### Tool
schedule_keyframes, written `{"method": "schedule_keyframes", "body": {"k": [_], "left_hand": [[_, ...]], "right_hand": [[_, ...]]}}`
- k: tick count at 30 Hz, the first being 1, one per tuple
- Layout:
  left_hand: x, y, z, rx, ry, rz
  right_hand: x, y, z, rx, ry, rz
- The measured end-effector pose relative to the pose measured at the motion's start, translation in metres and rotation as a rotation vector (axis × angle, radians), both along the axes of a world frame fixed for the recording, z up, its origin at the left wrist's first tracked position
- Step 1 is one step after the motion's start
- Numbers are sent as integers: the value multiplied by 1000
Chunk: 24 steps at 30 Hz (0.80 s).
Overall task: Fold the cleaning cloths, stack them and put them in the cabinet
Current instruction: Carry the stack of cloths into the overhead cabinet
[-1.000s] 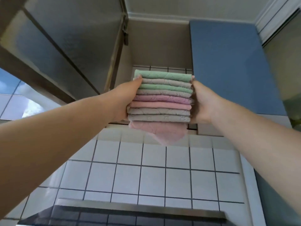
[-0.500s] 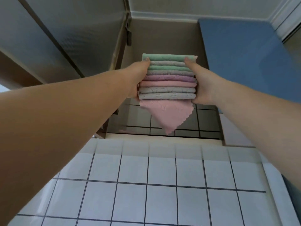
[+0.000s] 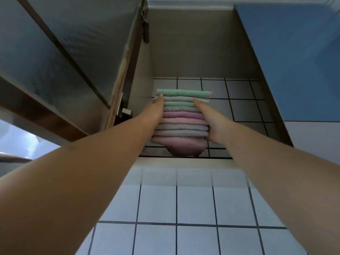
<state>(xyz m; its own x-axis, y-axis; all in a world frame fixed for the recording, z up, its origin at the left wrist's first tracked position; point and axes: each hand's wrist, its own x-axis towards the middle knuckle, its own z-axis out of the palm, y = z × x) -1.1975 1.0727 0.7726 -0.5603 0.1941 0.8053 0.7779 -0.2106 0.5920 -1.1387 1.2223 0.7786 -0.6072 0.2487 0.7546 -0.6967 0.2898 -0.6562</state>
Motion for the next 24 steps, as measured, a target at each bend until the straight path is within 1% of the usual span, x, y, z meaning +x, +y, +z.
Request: {"method": "schedule_keyframes", "body": {"k": [3, 6, 12, 15, 18, 24], "left_hand": [[-15, -5, -6, 41, 47, 124], [-24, -3, -14, 51, 101, 180], [-30, -2, -15, -29, 25, 286], [-33, -1, -18, -28, -74, 306], [-39, -1, -21, -50, -147, 291], [-27, -5, -24, -141, -164, 307]], "right_hand": [[-23, -9, -4, 49, 16, -39], [-33, -9, -5, 55, -11, -64], [-31, -9, -14, 72, -164, -63], [-31, -8, -18, 81, -249, -55], [-33, -7, -23, 113, -313, -110], [-25, -1, -25, 248, -368, -243]]}}
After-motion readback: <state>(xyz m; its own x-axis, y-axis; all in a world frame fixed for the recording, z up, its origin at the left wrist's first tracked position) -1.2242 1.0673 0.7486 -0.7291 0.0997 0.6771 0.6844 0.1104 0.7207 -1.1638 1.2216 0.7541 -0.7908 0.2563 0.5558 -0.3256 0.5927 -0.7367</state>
